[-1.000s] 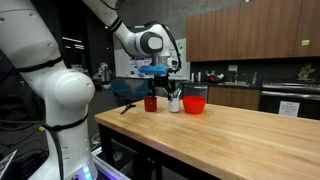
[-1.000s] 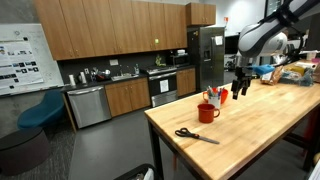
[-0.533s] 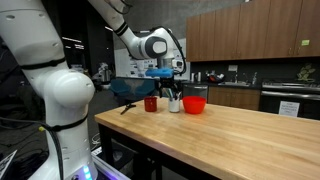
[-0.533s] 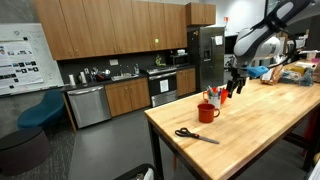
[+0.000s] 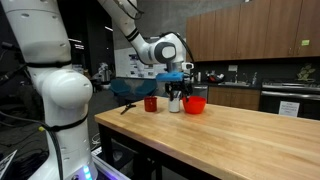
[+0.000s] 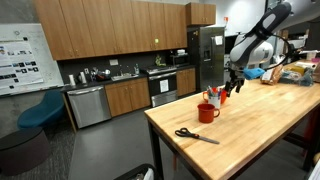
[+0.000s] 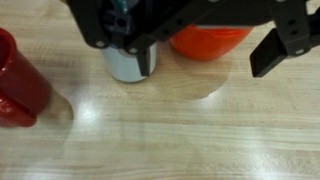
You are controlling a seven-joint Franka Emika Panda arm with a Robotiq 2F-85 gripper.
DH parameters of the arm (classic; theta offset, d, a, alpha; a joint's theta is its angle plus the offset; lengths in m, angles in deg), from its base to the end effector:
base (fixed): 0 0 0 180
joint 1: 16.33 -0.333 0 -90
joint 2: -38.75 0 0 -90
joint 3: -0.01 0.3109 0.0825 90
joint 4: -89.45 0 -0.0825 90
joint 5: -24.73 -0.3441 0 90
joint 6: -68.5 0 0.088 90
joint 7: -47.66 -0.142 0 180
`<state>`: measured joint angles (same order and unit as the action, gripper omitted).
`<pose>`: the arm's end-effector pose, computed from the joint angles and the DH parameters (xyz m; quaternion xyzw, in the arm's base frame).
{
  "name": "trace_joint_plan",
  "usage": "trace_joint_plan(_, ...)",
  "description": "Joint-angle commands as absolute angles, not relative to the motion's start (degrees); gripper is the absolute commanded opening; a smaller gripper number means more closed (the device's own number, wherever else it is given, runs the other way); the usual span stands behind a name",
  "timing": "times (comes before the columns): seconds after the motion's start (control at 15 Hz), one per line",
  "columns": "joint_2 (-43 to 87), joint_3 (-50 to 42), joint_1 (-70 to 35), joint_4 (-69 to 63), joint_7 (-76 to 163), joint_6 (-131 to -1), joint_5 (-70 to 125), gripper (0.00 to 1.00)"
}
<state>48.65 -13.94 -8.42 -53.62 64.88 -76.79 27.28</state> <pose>0.4189 -0.1678 0.3556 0.9943 -0.0238 0.0995 0.0286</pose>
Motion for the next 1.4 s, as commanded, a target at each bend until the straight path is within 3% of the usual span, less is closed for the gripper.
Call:
trace_joint_plan(0.0, 44.90, -13.50, -6.70, -52.10, 62.04, -83.13, 28.13, 1.00)
trace_joint_plan(1.33, 39.92, -9.84, -7.39, -52.40, 56.87, -94.85, 26.71, 1.00)
